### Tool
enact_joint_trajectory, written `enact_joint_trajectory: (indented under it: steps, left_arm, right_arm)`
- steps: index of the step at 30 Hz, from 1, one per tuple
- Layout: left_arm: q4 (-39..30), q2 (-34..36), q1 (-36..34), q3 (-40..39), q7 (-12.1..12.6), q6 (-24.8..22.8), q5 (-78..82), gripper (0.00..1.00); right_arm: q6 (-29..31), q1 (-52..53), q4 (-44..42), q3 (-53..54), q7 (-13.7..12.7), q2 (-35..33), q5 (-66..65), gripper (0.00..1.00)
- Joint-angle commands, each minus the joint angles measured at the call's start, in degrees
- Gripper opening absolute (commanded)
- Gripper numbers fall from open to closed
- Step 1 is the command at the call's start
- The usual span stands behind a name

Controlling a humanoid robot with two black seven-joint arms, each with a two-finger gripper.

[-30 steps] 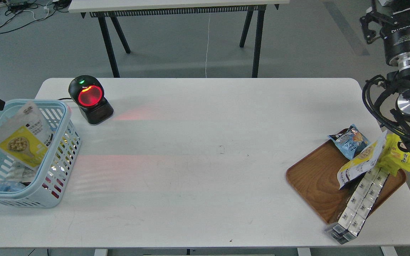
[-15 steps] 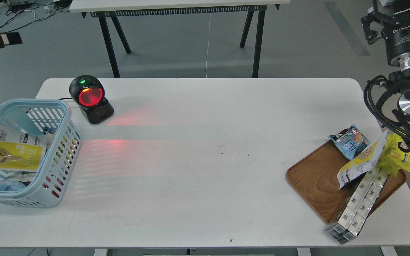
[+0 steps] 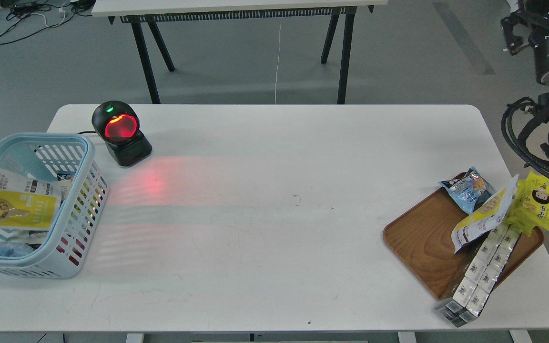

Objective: Scan snack and place in basket

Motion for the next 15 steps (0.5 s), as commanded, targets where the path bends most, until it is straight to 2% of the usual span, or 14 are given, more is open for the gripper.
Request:
enact_joint_trajectory:
  steps: [1,10,13,15]
  left_arm:
    - [7.11,-7.11,0.26,-0.04,0.0,0.0,-9.26,1.0]
    - [31.64,-28.13,0.35,-0.83,0.0,0.0,-30.18,1.0]
    - [34.2,-31.13,0.96,-2.67,0.0,0.0,-37.74,1.0]
    - [34.2,-32.09,2.1,-4.08,0.0,0.0,-40.74,1.0]
  right_arm:
    - [0.0,-0.25,-0.03,0.06,-0.08,0.04,0.08,0.99]
    - [0.0,-0.6,0.32,-0.55,-0.43,0.66,0.08,0.99]
    - [0.0,-0.78,0.24,-0.64,-1.22,0.83,0.08,0.99]
    - [0.0,-0.86,-0.11,-0.64,-3.23,1.01,0.08,0.99]
